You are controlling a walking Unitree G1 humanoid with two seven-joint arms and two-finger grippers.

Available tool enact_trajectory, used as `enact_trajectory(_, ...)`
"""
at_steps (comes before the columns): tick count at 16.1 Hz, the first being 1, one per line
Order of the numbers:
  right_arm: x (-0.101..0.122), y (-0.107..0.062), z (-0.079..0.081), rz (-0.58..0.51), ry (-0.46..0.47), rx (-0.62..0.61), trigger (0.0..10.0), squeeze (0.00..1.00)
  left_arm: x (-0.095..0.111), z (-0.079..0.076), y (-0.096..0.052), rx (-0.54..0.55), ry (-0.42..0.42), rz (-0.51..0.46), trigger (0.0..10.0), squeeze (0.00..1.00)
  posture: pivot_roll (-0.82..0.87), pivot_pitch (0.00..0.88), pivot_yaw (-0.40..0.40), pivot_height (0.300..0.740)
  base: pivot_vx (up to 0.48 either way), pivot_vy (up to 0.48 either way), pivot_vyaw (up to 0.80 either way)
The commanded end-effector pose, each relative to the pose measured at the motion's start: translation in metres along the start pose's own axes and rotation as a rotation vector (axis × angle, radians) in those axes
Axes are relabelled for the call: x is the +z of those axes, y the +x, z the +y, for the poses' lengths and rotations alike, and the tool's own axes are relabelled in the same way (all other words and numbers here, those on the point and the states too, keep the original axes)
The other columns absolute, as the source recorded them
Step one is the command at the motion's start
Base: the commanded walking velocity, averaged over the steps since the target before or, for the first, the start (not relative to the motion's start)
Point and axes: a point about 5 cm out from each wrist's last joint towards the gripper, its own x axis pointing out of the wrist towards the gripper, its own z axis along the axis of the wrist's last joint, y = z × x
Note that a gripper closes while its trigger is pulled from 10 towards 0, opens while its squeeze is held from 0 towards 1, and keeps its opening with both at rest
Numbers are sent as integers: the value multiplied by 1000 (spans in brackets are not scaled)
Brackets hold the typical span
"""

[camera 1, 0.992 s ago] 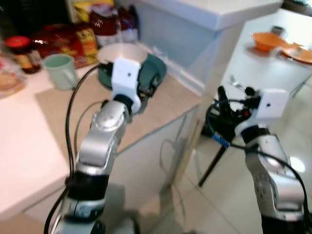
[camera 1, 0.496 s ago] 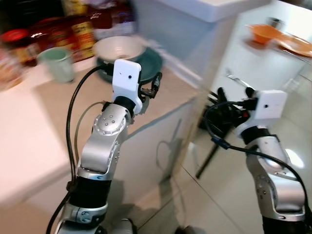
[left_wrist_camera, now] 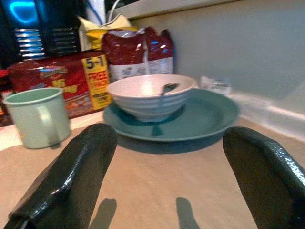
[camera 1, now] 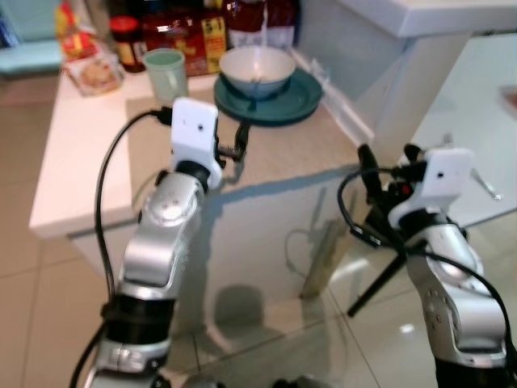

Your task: Setting the table

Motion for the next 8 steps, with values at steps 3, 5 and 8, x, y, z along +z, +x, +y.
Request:
enact_trajectory(3,-1,-1,-2,15,21,-10,10000,0,5,-3,1,-11,-2,-24,10000,0,30,24,-34,740,221,0,-308)
enact_trajectory(5,-1,-1,-2,16,12,-5,10000,0,5,-1,0,-10,-4,-27,10000,0,31,26,-33,740,381,0,-238)
enact_trajectory(8,-1,-1,0,21,9,15,10000,0,3,3,0,9,-2,-22,10000,0,31,26,-34,740,411,0,0)
